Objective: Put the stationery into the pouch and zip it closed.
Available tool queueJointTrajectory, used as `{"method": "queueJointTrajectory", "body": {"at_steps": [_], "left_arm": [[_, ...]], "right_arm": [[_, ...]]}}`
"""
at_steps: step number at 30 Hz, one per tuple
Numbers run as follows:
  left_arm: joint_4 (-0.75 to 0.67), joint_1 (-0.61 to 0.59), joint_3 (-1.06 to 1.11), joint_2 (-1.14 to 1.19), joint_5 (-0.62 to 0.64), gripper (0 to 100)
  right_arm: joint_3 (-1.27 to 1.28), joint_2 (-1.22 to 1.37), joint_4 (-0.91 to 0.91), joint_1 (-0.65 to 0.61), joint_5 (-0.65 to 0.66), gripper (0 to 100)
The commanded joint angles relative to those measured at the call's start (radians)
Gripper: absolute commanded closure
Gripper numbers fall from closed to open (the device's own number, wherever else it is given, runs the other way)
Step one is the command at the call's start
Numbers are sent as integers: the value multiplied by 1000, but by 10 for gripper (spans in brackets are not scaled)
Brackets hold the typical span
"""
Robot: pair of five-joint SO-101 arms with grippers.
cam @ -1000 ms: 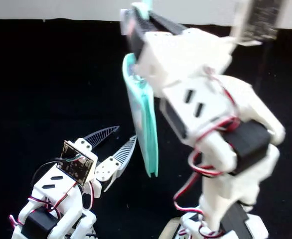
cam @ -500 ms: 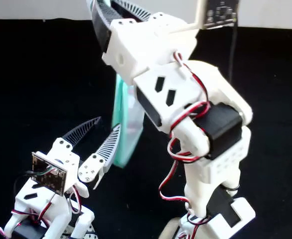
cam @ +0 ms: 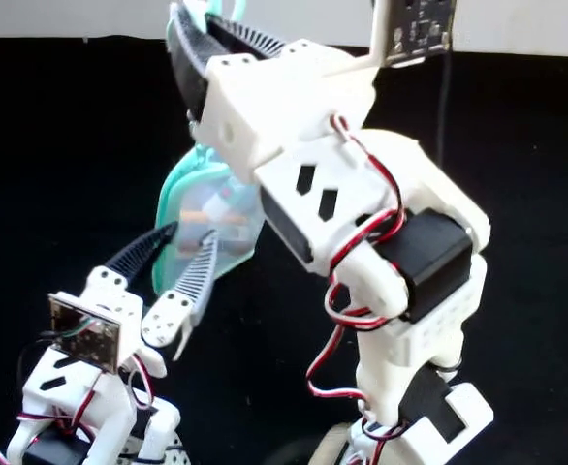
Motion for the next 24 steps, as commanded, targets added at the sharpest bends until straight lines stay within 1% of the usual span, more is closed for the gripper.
{"method": "queueJointTrajectory", "body": {"at_steps": [1, 10, 18, 24], "left_arm": [[-38, -53, -33, 5, -5, 832], [-37, -70, -31, 4, -5, 832], [-37, -70, -31, 4, -5, 832], [-37, -71, -31, 2, -5, 832]], "right_arm": [[-36, -2, 8, -27, -8, 992], [-36, -1, 15, -24, -8, 992], [-36, -5, 120, -28, -6, 992], [-38, -7, 153, -25, -6, 992]]}}
